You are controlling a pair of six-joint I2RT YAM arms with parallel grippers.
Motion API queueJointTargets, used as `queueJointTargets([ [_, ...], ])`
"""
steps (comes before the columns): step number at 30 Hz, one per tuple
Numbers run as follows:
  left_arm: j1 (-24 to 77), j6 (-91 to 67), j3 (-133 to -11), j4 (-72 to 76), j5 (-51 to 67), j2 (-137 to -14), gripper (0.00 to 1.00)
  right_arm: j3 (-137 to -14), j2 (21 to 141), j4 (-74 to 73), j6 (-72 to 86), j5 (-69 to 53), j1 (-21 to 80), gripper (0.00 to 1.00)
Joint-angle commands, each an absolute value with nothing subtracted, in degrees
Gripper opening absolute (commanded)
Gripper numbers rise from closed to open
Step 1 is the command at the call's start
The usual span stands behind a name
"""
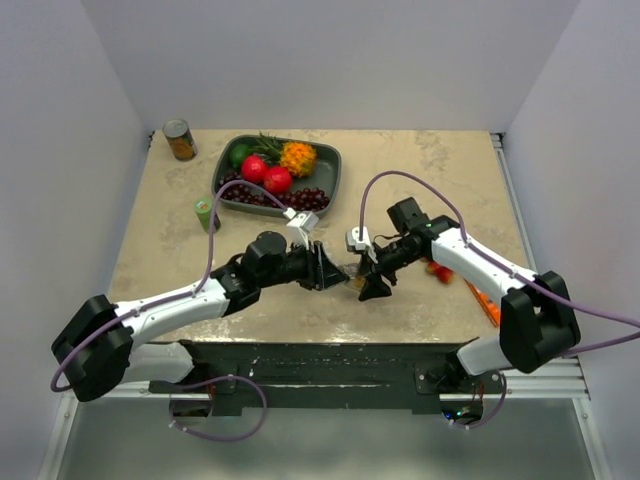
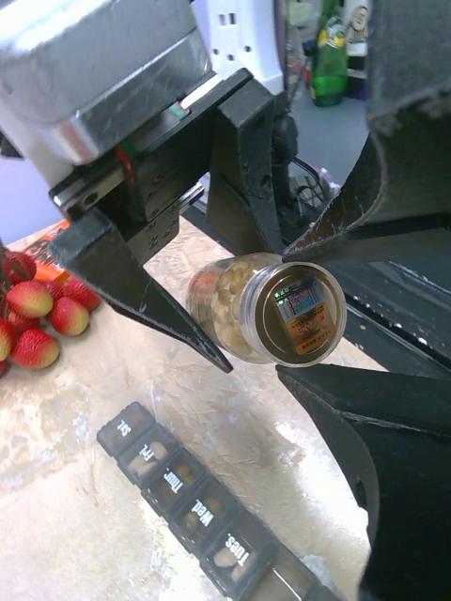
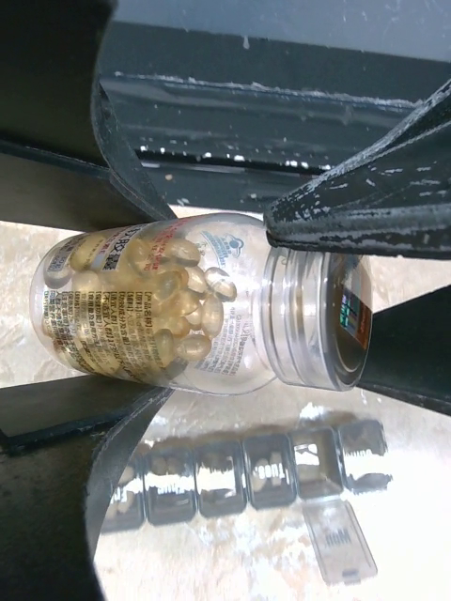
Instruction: Sort the pills into containers
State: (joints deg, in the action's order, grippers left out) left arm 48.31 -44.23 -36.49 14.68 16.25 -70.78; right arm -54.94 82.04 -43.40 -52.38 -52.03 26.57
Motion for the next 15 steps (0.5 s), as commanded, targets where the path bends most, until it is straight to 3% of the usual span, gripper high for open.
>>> queueJointTargets([
  [1, 48.0, -48.3, -36.3, 5.9, 11.0, -71.0, 0.0, -56.0, 78.6, -39.9, -51.2, -54.8, 25.1, 0.0],
  [6, 42.3, -59.0, -31.2, 16.2, 18.8, -71.2, 0.0, -55.8, 78.7, -40.0, -51.7, -54.8, 25.1, 0.0],
  [9, 38.7, -64.3, -26.6, 24.8, 25.1, -70.2, 0.28, -55.8, 78.7, -40.1, -51.8, -54.8, 25.0, 0.0],
  [10, 38.2, -64.8, -25.6, 26.1, 26.3, -69.5, 0.49, -55.8, 78.6, -40.1, -51.6, -54.8, 25.0, 0.0],
  [12, 37.7, -64.0, -25.7, 27.0, 28.9, -68.7, 0.64, -55.9, 78.6, -40.3, -51.8, -55.2, 24.9, 0.0],
  [13, 37.6, -63.1, -26.0, 26.8, 29.4, -67.9, 0.78, -56.0, 78.6, -40.3, -51.8, -55.3, 24.9, 0.0],
  [15, 37.3, -59.6, -26.4, 24.8, 29.9, -66.8, 0.9, -56.0, 78.7, -40.6, -52.0, -55.5, 24.9, 0.0],
])
